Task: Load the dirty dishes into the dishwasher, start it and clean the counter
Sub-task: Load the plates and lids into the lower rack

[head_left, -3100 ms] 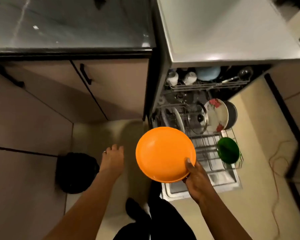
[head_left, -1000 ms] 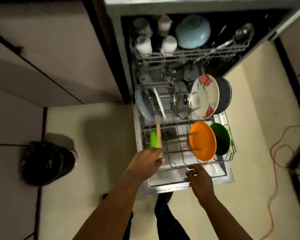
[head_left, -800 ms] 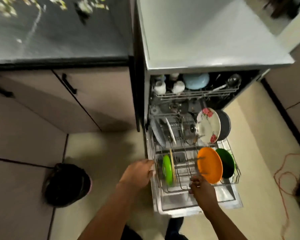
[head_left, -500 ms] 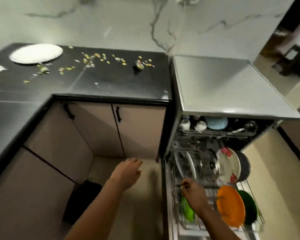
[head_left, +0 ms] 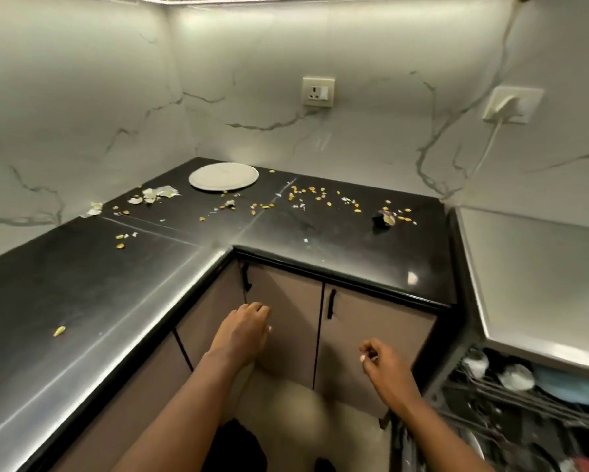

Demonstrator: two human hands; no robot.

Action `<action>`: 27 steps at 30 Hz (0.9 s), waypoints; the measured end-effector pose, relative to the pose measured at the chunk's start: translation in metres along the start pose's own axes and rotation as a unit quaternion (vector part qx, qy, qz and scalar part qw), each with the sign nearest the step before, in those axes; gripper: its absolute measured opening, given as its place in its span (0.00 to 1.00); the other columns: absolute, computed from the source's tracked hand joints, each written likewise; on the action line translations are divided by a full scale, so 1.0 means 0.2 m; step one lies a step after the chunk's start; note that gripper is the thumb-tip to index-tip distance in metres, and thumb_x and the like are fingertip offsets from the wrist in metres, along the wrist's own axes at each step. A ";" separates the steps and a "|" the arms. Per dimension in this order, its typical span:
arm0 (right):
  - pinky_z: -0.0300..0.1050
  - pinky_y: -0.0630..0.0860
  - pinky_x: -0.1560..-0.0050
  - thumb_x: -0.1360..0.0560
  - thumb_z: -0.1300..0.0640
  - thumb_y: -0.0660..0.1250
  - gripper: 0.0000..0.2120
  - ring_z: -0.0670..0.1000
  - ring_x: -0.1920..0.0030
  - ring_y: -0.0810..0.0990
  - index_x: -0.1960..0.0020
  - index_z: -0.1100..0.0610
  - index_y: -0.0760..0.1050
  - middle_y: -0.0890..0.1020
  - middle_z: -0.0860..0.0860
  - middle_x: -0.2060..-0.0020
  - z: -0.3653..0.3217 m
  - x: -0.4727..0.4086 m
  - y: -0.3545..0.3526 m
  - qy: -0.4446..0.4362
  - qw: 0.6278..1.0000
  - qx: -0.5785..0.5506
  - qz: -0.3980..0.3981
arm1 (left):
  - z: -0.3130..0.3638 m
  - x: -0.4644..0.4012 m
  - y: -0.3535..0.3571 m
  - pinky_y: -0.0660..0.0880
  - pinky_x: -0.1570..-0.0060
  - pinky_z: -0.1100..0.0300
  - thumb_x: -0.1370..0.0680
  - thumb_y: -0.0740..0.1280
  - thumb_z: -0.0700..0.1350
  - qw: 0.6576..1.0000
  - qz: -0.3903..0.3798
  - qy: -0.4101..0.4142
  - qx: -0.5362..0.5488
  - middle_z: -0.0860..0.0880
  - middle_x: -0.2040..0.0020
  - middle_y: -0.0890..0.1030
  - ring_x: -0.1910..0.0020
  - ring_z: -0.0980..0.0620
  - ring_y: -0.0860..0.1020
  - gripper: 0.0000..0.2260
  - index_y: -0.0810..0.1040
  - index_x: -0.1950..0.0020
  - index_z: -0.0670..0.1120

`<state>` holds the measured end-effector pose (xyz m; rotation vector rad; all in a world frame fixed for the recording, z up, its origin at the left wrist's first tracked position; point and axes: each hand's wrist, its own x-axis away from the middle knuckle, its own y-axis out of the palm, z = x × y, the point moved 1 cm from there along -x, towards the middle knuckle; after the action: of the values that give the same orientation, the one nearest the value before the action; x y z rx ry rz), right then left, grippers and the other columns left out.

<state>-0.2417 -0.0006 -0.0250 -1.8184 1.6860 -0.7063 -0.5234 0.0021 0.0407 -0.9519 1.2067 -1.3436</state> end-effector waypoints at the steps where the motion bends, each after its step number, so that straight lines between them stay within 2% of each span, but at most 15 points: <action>1: 0.44 0.76 0.56 0.24 0.60 0.67 0.06 0.45 0.59 0.78 0.53 0.49 0.77 0.80 0.44 0.60 -0.03 -0.07 0.02 -0.018 1.000 0.003 -0.002 | -0.05 -0.05 0.00 0.71 0.40 0.54 0.20 0.60 0.49 1.000 0.006 -0.010 -0.001 0.50 0.34 0.73 0.37 0.49 0.72 0.16 0.71 0.32 0.47; 4: 0.41 0.75 0.56 0.24 0.60 0.66 0.06 0.44 0.58 0.77 0.51 0.48 0.77 0.79 0.43 0.58 -0.12 -0.35 0.05 -0.063 0.998 0.006 -0.013 | -0.18 -0.23 -0.01 0.72 0.42 0.55 0.20 0.60 0.49 0.999 0.027 -0.043 -0.009 0.50 0.36 0.74 0.38 0.49 0.73 0.16 0.72 0.33 0.48; 7: 0.43 0.76 0.54 0.24 0.60 0.67 0.07 0.44 0.57 0.79 0.50 0.50 0.78 0.81 0.44 0.58 -0.22 -0.68 0.08 -0.100 0.995 -0.013 -0.010 | -0.31 -0.49 0.00 0.72 0.42 0.55 0.21 0.60 0.50 0.996 0.042 -0.081 -0.022 0.51 0.37 0.75 0.39 0.49 0.74 0.16 0.73 0.34 0.48; 10: 0.40 0.76 0.52 0.24 0.60 0.68 0.07 0.43 0.55 0.80 0.49 0.50 0.79 0.82 0.44 0.56 -0.31 -1.01 0.11 -0.140 0.990 -0.022 -0.023 | -0.42 -0.72 0.02 0.71 0.40 0.54 0.21 0.62 0.49 0.991 0.045 -0.124 -0.008 0.50 0.36 0.74 0.38 0.49 0.73 0.17 0.72 0.33 0.48; 14: 0.41 0.77 0.54 0.24 0.60 0.68 0.07 0.44 0.57 0.80 0.48 0.52 0.79 0.82 0.45 0.56 -0.39 -1.37 0.11 -0.176 0.983 -0.023 -0.055 | -0.50 -0.94 0.04 0.71 0.40 0.53 0.21 0.62 0.49 0.980 0.062 -0.186 0.019 0.49 0.35 0.73 0.37 0.48 0.72 0.17 0.71 0.33 0.47; 20: 0.42 0.75 0.56 0.25 0.61 0.68 0.07 0.45 0.59 0.79 0.49 0.52 0.79 0.81 0.45 0.58 -0.46 -1.78 0.21 -0.182 0.980 -0.019 -0.079 | -0.67 -1.18 0.05 0.68 0.40 0.56 0.20 0.60 0.49 0.974 0.059 -0.220 -0.001 0.49 0.35 0.73 0.37 0.48 0.72 0.17 0.71 0.32 0.47; 25: 0.43 0.74 0.58 0.25 0.61 0.68 0.06 0.47 0.62 0.79 0.50 0.52 0.77 0.81 0.46 0.58 -0.53 -2.04 0.33 -0.197 0.975 -0.016 -0.099 | -0.88 -1.42 0.06 0.71 0.41 0.50 0.21 0.61 0.47 0.965 0.062 -0.255 0.015 0.47 0.37 0.75 0.40 0.45 0.73 0.14 0.73 0.36 0.45; 27: 0.41 0.72 0.57 0.25 0.61 0.68 0.07 0.46 0.58 0.78 0.49 0.52 0.77 0.81 0.46 0.56 -0.57 -2.15 0.39 -0.209 0.973 -0.005 -0.096 | -0.98 -1.53 0.08 0.70 0.39 0.49 0.21 0.61 0.46 0.961 0.059 -0.268 0.025 0.46 0.38 0.75 0.39 0.45 0.72 0.14 0.73 0.37 0.45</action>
<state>-0.4073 0.4185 -0.0026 -1.9876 1.2534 -0.3528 -0.6687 0.3351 0.0149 -1.0988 0.7941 -0.9305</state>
